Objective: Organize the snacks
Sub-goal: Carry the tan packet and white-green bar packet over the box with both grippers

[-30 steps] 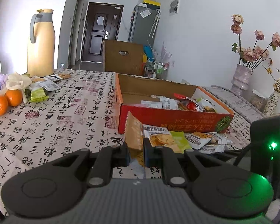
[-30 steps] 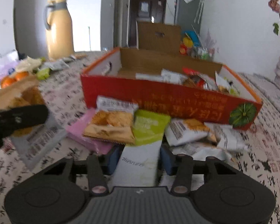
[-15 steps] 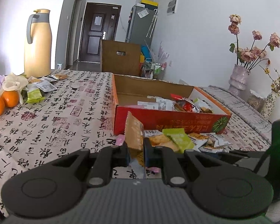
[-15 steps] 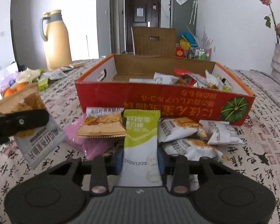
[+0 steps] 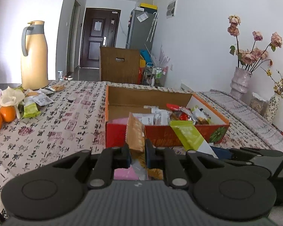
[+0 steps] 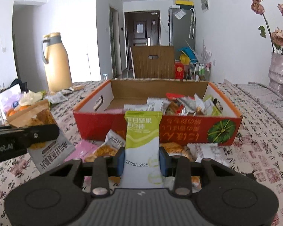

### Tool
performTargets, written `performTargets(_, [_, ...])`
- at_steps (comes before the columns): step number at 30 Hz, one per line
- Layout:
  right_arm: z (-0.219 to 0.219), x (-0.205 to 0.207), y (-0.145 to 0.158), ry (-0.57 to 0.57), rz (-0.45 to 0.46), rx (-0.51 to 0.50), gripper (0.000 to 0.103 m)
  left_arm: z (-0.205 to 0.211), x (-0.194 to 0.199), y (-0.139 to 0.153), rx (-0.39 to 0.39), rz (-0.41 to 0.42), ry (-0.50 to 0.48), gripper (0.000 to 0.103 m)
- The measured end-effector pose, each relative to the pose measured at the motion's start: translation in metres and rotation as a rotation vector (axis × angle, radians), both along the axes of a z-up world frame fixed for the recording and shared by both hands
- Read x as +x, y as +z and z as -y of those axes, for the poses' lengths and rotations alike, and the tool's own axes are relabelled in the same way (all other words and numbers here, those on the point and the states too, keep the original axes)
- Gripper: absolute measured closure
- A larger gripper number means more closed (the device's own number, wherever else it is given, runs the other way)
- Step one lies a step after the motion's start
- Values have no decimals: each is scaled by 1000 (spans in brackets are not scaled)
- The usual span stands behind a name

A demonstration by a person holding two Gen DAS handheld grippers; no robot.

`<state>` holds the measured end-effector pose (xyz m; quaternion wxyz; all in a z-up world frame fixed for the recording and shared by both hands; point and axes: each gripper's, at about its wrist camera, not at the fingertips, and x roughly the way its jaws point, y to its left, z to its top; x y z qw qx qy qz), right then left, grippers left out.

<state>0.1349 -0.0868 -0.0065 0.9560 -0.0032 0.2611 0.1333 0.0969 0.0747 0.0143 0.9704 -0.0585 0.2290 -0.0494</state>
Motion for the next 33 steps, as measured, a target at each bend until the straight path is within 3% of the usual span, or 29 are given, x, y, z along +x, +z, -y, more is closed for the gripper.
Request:
performTargets(10, [16, 26, 26, -6, 78, 39, 68, 18, 25, 29, 20, 37, 17, 89])
performTargets(20, [24, 78, 49, -11, 121, 73, 68, 29, 77, 55, 35, 55, 70, 89])
performTargets(33, [15, 151, 39, -38, 95, 101, 68, 27, 159, 43, 36, -4, 192, 89])
